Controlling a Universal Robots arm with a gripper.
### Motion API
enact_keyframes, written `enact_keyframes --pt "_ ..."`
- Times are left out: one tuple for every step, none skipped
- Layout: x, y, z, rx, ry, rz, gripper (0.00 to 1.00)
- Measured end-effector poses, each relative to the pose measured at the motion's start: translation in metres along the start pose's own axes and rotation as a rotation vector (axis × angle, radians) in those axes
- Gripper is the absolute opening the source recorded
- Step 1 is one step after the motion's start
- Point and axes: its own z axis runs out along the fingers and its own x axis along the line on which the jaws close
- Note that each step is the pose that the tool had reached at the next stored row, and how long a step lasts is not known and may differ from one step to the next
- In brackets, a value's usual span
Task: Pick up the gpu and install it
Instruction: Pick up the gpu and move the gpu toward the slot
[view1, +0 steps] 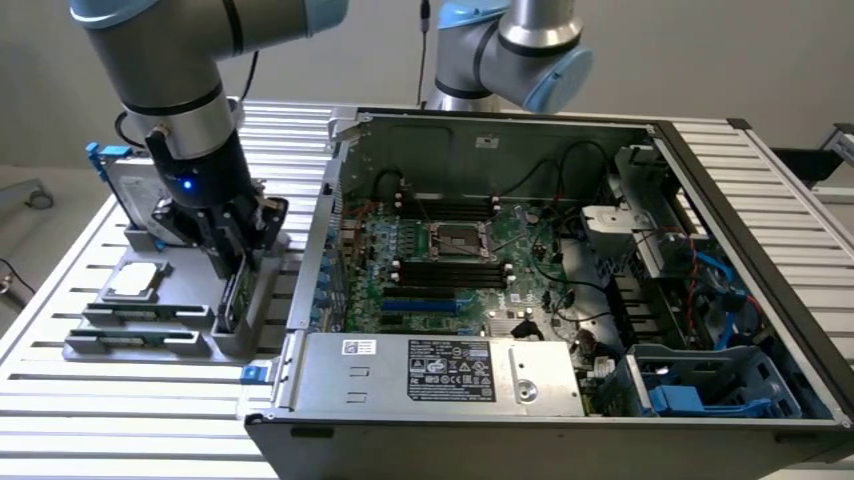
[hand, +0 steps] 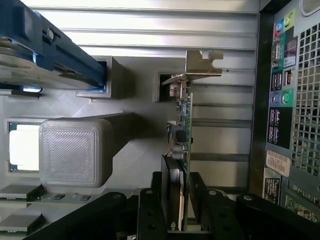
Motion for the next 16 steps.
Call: enact_keyframes --pt "0.0000 0.0000 0.0010 -0.0002 -0.0002 0.000 0.36" --pt "0.0000 -0.0001 0.0012 0.0001 0.0001 0.000 0.36" --pt "0.0000 -0.0001 0.0012 0.0001 0.0001 0.000 0.36" --pt "-0.0001 -0.0001 0.0012 0.0001 0.0002 0.000 0.36" --pt "-0.0001 -0.0001 0.0012 0.0001 0.0002 0.000 0.36" --pt "-0.0001 -0.0001 0.0012 0.0000 0.0002 0.000 0.34" --pt "0.0000 -0.0001 0.0012 0.0001 0.0007 0.000 0.34" --pt "0.0000 -0.0001 0.0012 0.0000 0.0004 0.000 0.28" --pt "0.0000 -0.0001 0.0013 0.0000 0.0004 0.000 0.28" --pt "0.0000 -0.0001 0.0013 0.0000 0.0004 0.000 0.28" --pt "0.0000 -0.0001 0.0013 0.0000 0.0003 0.000 0.27" --pt "0.0000 -0.0001 0.0013 0.0000 0.0003 0.000 0.27" --pt "-0.0001 -0.0001 0.0013 0.0000 0.0004 0.000 0.27" --pt "-0.0001 -0.0001 0.0013 0.0000 0.0003 0.000 0.27" --pt "-0.0001 -0.0001 0.0013 0.0000 0.0004 0.000 0.27" --pt "-0.0001 -0.0001 0.0013 0.0000 0.0003 0.000 0.27"
